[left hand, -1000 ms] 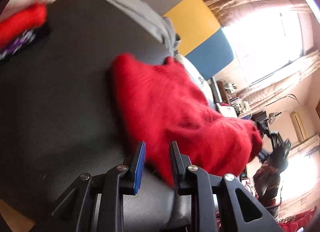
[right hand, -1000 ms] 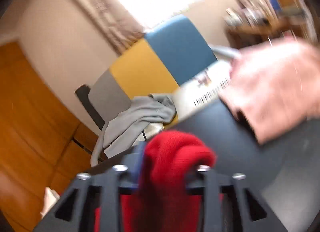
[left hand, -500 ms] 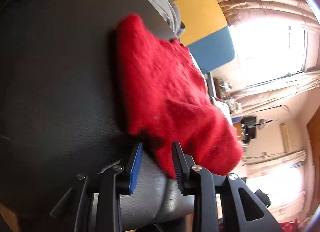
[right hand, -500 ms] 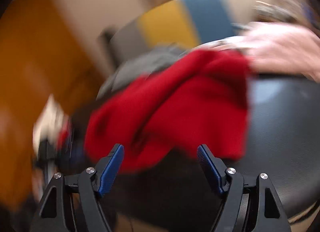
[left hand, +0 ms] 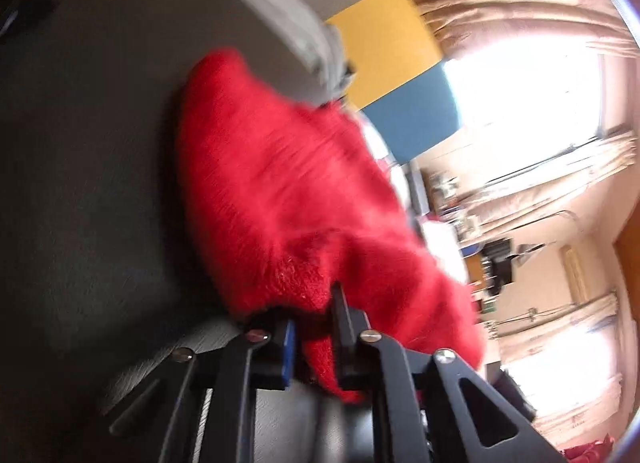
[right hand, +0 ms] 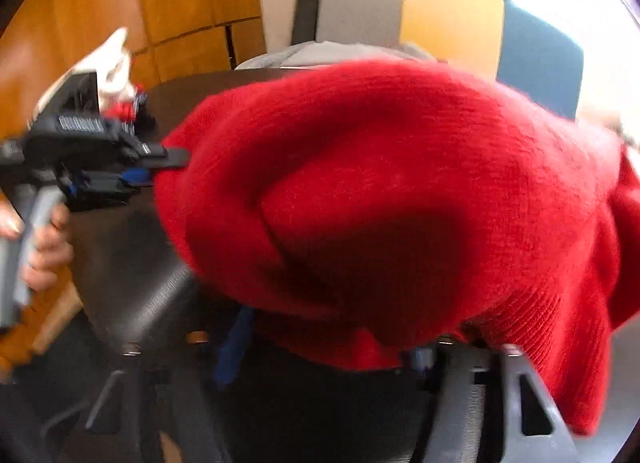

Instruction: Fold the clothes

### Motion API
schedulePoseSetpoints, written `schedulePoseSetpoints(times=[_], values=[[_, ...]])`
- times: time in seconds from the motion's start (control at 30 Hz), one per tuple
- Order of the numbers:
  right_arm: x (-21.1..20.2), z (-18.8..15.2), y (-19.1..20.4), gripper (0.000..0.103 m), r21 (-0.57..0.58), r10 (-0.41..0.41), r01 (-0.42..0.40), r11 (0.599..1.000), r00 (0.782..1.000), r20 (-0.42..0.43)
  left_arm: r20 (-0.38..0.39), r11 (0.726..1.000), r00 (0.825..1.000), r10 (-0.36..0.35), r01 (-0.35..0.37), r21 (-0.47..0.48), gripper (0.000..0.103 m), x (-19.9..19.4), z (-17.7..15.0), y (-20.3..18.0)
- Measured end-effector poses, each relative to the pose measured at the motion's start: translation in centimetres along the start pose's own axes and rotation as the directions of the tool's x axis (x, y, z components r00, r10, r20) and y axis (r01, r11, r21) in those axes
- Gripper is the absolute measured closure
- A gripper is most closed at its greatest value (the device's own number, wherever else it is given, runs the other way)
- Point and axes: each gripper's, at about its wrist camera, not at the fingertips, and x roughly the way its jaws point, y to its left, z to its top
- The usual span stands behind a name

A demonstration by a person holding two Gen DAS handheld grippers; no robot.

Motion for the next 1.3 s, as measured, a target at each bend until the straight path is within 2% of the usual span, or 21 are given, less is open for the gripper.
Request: schedulePoseSetpoints(times=[0.07,0.1,0.17,0.2,0.27,0.3,0.33,0.37,0.43,0.5,0.6,0.7,0.77,0.87,0.97,1.07,1.13,1.2,1.23,1.27,1.3], values=[[-1.1,0.4,-0.6,0.083,0.111,0.172,-0.172,0.979,0.985,0.017,0.051,0.997,0.998,-0.047,0.043,0.072,0.094,-1.1,2.2,-2.8],[-1.7,0.5,-0.7,0.083,0.160,0.262,-0.265,0.951,0.964,0.039,0.062,0.993,0.995,-0.080,0.074,0.096,0.094,-1.7,3.0,-3.9],[-3.0,0.4,-0.3,0.083,0.192,0.428,-0.440,0.877,0.898,0.100,0.079,0.984,0.991,-0.104,0.091,0.150,0.086,-2.6,4.5,-6.3],[-3.7,0.4,0.1,0.083,0.192,0.504,-0.521,0.831,0.853,0.133,0.073,0.982,0.992,-0.103,0.090,0.165,0.079,-2.9,5.0,-7.0],[-4.5,0.1,0.5,0.067,0.229,0.655,-0.687,0.689,0.726,0.207,0.053,0.983,0.995,-0.083,0.073,0.167,0.076,-2.9,5.5,-7.4],[-4.7,-0.1,0.8,0.058,0.238,0.674,-0.710,0.662,0.704,0.225,0.044,0.985,0.998,-0.055,0.047,0.163,0.076,-2.5,5.4,-7.5],[-4.9,-0.3,1.1,0.033,0.232,0.683,-0.718,0.656,0.696,0.224,0.041,0.989,0.999,-0.017,0.011,0.148,0.076,-2.7,5.1,-6.6],[-5.2,-0.5,1.5,0.018,0.226,0.687,-0.718,0.658,0.696,0.211,0.037,0.991,0.999,0.020,-0.025,0.134,0.076,-2.8,4.8,-5.7],[-5.3,-1.1,2.1,0.016,0.226,0.685,-0.698,0.680,0.714,0.145,0.023,0.993,0.997,0.070,-0.072,0.089,0.076,-3.2,3.8,-3.5],[-5.4,-1.9,1.8,0.016,0.250,0.681,-0.678,0.692,0.727,0.085,0.002,0.997,0.997,0.076,-0.076,0.019,0.076,-4.4,1.9,-0.5],[-6.1,-2.5,0.1,0.016,0.254,0.562,-0.557,0.791,0.825,0.061,-0.028,0.994,0.997,0.066,-0.068,-0.090,0.076,-6.2,-0.9,3.7],[-6.9,-3.1,-1.7,0.015,0.255,0.428,-0.423,0.869,0.903,0.038,-0.045,0.983,0.999,0.027,-0.035,-0.179,0.076,-8.1,-3.5,6.4],[-7.3,-3.5,-2.9,0.015,0.254,0.333,-0.327,0.910,0.943,0.022,-0.078,0.988,0.997,-0.013,0.001,-0.152,0.074,-8.6,-5.0,5.9],[-8.1,-4.1,-4.6,0.014,0.249,0.183,-0.177,0.952,0.983,-0.001,-0.158,0.997,0.985,-0.067,0.062,-0.038,0.061,-8.1,-6.9,3.3],[-8.8,-4.7,-6.4,0.015,0.240,0.029,-0.023,0.970,0.999,-0.023,-0.219,0.992,0.973,-0.070,0.091,0.086,0.054,-6.6,-8.2,0.1],[-9.5,-5.2,-8.2,0.013,0.229,-0.126,0.132,0.965,0.991,-0.043,-0.256,0.964,0.966,-0.023,0.089,0.249,0.046,-5.3,-9.3,-3.7],[-9.7,-5.6,-8.6,0.007,0.233,-0.164,0.166,0.958,0.986,-0.029,-0.259,0.921,0.965,0.048,0.057,0.385,0.043,-4.5,-10.3,-6.1],[-9.6,-5.7,-8.6,0.003,0.223,-0.154,0.159,0.962,0.987,-0.038,-0.214,0.849,0.959,0.184,-0.045,0.526,0.043,-3.0,-10.8,-7.4],[-9.6,-5.7,-8.5,0.003,0.195,-0.162,0.170,0.966,0.985,-0.059,-0.218,0.855,0.954,0.205,-0.066,0.514,0.044,-2.3,-10.4,-7.1],[-9.5,-5.6,-8.3,0.003,0.160,-0.170,0.182,0.970,0.982,-0.083,-0.222,0.861,0.949,0.226,-0.088,0.501,0.056,-1.7,-10.0,-6.7],[-9.5,-5.7,-8.2,0.003,0.119,-0.179,0.192,0.974,0.978,-0.111,-0.226,0.866,0.942,0.247,-0.110,0.488,0.081,-1.1,-9.7,-6.3]])
